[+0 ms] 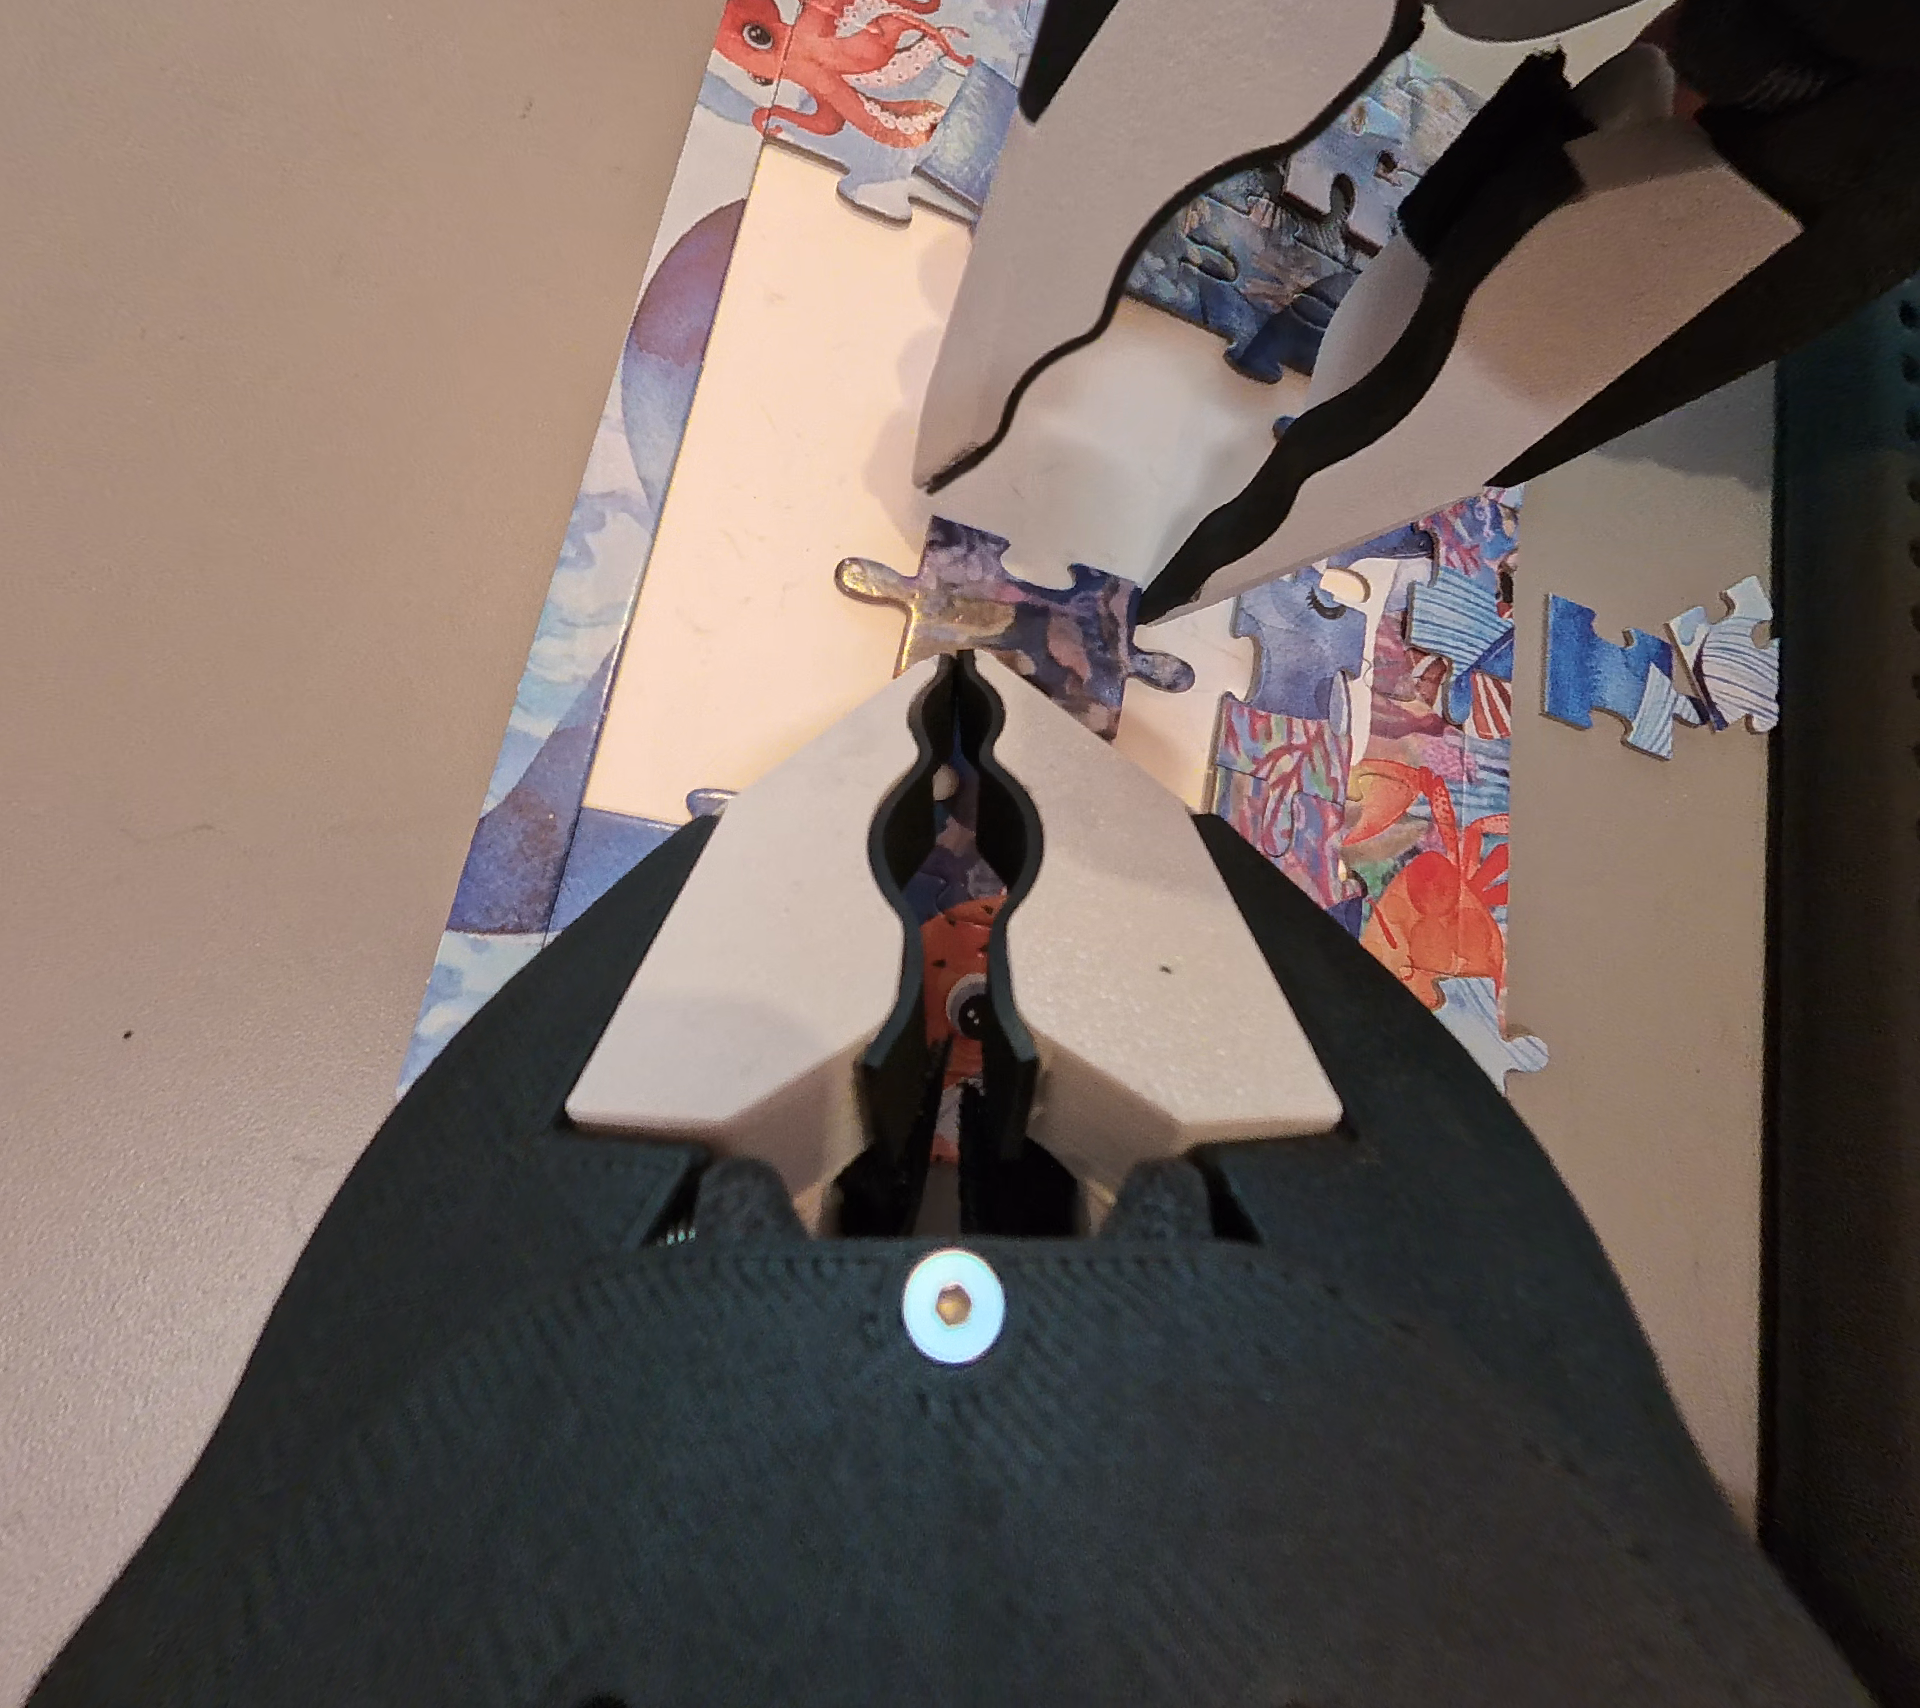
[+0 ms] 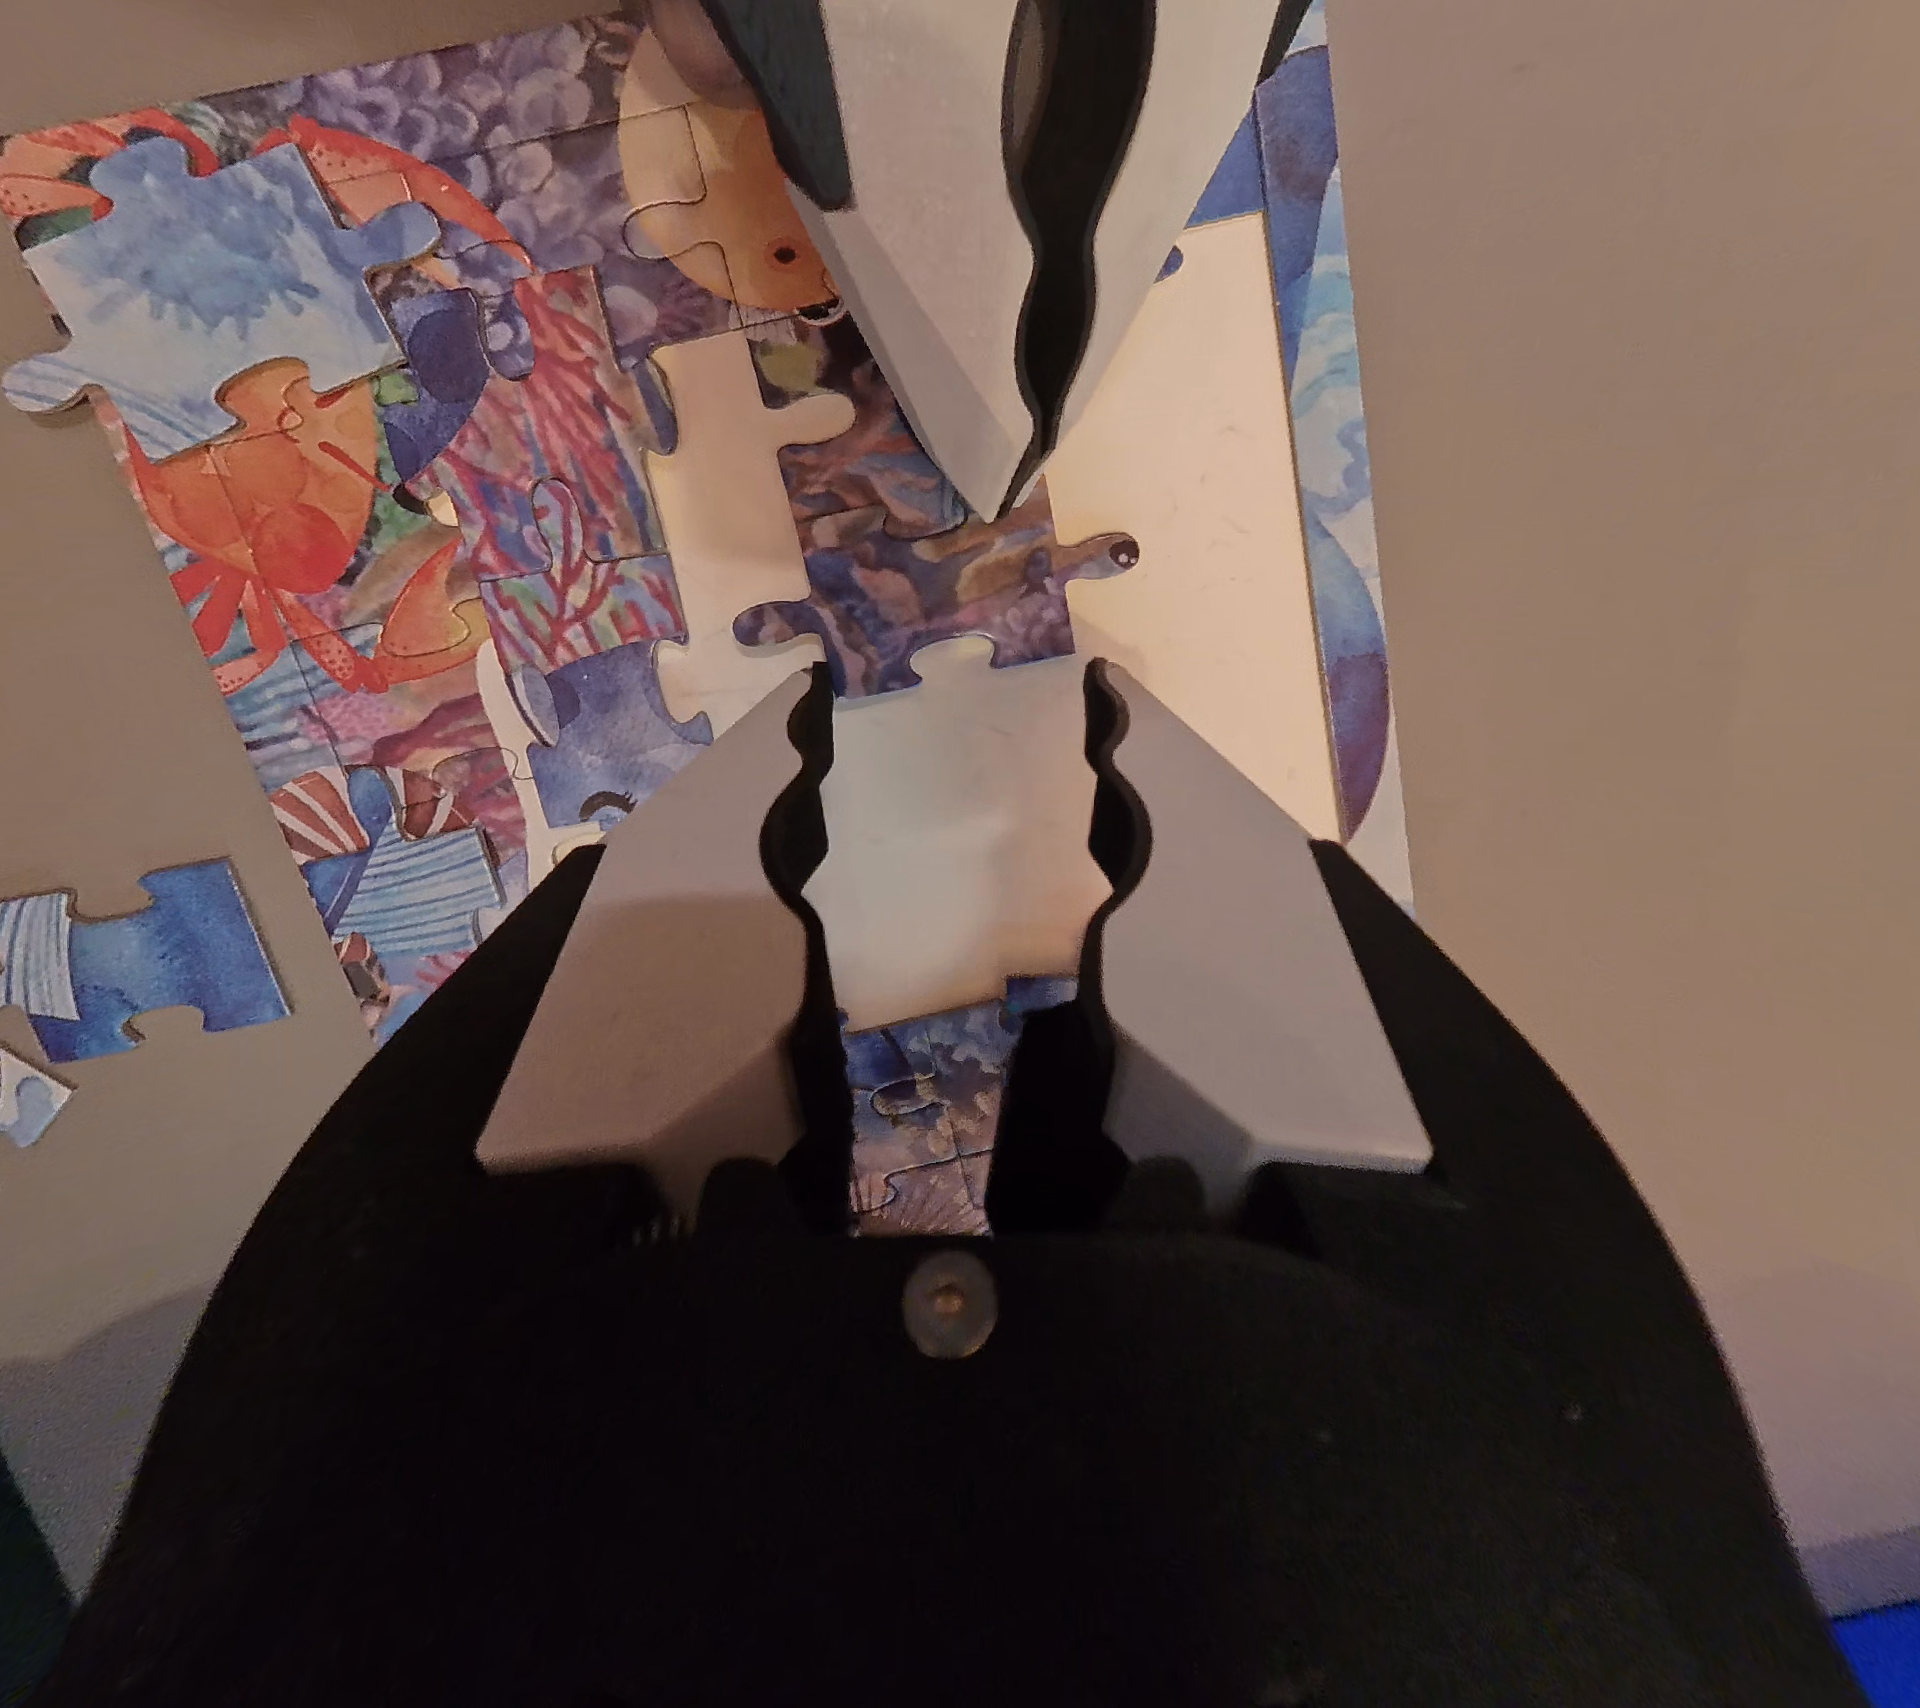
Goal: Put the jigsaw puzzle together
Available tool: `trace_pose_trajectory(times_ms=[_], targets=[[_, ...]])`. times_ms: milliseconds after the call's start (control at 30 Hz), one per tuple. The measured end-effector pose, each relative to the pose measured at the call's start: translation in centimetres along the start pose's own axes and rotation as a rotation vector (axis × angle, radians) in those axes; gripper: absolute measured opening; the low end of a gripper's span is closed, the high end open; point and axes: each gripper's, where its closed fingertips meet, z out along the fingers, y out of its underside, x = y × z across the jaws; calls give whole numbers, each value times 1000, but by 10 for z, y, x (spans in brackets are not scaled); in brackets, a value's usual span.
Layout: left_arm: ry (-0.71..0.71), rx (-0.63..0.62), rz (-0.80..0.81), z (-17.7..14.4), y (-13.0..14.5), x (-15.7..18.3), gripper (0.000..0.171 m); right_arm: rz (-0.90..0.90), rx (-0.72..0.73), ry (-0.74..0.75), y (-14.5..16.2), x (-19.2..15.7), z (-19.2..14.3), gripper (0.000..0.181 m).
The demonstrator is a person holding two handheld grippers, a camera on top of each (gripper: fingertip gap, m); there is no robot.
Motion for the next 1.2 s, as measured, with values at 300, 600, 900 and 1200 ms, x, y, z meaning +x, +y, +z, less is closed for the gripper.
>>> trace_pose_trajectory(times_ms=[300,600,900,1200], targets=[[7,5,-6,0,0,0,0,-8,7,-91,-4,-2,3,46],[16,-5,6,-6,4,2,0,-18,12,-53,-4,-1,3,46],[7,-21,1,-10,8,1,0,-18,-12,29,1,3,-6,45],[56,-110,69,-10,20,21,2,-23,-9,40,4,-4,-17,45]])
